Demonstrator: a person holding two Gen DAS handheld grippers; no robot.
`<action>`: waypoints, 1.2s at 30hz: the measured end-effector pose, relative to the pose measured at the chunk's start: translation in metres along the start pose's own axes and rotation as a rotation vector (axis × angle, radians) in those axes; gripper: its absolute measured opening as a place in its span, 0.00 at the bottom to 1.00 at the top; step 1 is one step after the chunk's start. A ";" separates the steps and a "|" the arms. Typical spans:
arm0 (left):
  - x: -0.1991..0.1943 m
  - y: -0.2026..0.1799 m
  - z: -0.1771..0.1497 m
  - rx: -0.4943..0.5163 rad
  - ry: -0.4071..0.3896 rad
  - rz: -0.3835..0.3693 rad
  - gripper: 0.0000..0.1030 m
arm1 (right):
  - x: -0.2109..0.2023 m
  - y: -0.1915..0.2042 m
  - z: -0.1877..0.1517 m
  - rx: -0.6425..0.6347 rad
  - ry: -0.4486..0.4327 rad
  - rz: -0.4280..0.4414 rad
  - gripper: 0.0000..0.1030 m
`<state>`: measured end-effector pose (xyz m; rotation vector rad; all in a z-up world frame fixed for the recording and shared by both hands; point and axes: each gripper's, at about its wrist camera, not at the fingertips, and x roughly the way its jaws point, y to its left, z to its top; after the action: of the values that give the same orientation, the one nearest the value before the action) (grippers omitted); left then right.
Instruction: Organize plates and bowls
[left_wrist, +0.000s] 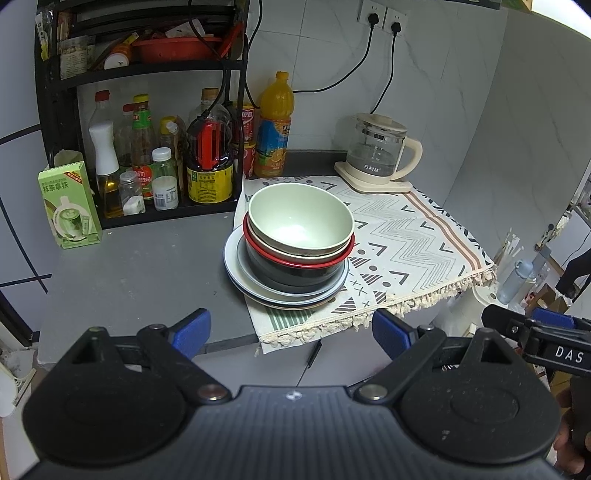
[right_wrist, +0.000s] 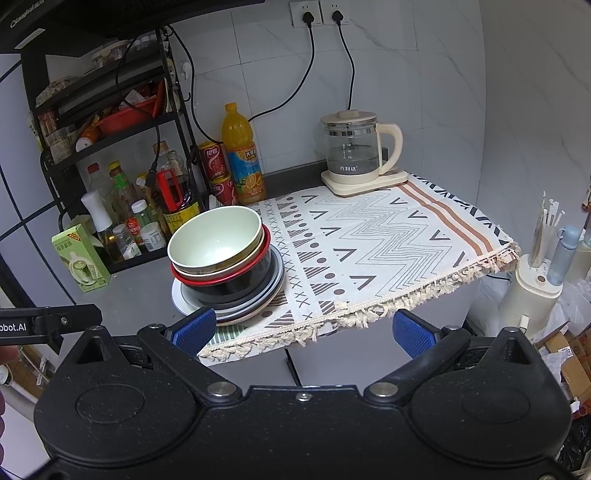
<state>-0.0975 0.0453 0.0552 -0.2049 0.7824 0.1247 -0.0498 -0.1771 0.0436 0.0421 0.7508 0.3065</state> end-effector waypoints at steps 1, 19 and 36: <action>0.000 0.000 0.000 0.000 0.002 0.000 0.90 | 0.000 0.000 0.000 0.000 0.001 0.000 1.00; 0.005 0.000 0.004 0.013 -0.004 0.004 0.90 | 0.005 -0.003 0.005 0.000 0.003 0.000 1.00; 0.009 -0.005 0.001 0.020 0.019 0.006 0.90 | 0.005 -0.008 -0.002 0.019 0.017 -0.009 1.00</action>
<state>-0.0894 0.0408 0.0503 -0.1851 0.8030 0.1210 -0.0454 -0.1833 0.0374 0.0540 0.7701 0.2918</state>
